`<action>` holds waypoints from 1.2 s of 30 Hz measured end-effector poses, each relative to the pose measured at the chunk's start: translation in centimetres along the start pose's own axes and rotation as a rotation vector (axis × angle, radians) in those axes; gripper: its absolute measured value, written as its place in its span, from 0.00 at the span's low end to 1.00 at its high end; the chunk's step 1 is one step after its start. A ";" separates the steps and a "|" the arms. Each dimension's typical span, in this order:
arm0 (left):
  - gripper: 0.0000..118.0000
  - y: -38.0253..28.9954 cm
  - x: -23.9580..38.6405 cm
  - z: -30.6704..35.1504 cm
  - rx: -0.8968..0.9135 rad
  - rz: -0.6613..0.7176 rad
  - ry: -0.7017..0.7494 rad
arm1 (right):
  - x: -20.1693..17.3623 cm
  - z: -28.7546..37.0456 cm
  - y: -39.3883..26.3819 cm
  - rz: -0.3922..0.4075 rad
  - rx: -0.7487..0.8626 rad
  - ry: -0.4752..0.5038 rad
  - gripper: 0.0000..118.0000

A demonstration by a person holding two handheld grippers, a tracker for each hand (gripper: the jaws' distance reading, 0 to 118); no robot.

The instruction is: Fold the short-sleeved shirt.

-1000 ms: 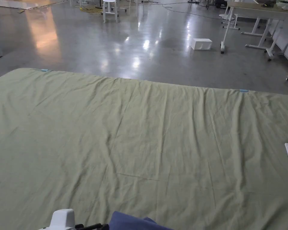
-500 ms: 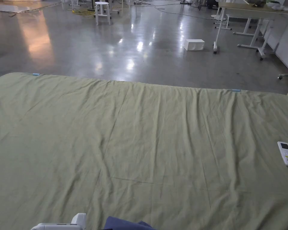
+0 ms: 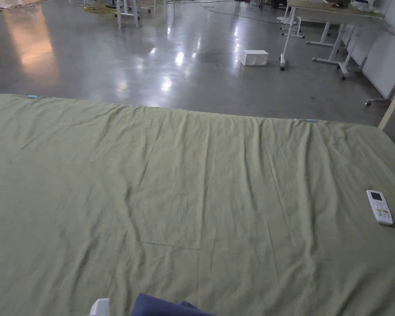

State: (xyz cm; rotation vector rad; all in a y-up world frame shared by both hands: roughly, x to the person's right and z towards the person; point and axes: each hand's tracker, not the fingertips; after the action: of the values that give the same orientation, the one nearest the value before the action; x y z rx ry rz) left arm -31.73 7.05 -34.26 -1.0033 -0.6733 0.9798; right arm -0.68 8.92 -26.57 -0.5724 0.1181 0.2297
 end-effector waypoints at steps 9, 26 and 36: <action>0.22 4.1 0.7 6.6 0.052 -0.014 0.028 | 2.8 1.4 4.7 -0.058 0.083 0.005 0.00; 0.22 14.1 0.5 32.5 0.181 -0.048 0.572 | 12.1 1.6 20.2 -0.105 0.349 -0.130 0.00; 0.23 17.0 1.3 36.7 0.102 -0.129 0.946 | 12.3 1.7 18.7 -0.126 0.324 -0.155 0.00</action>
State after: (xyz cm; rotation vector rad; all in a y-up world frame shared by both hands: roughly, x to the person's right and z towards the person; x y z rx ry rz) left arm -67.78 25.38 -34.86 -1.1686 0.1029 0.3335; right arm 6.69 27.38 -37.03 -0.2371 -0.0318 0.1282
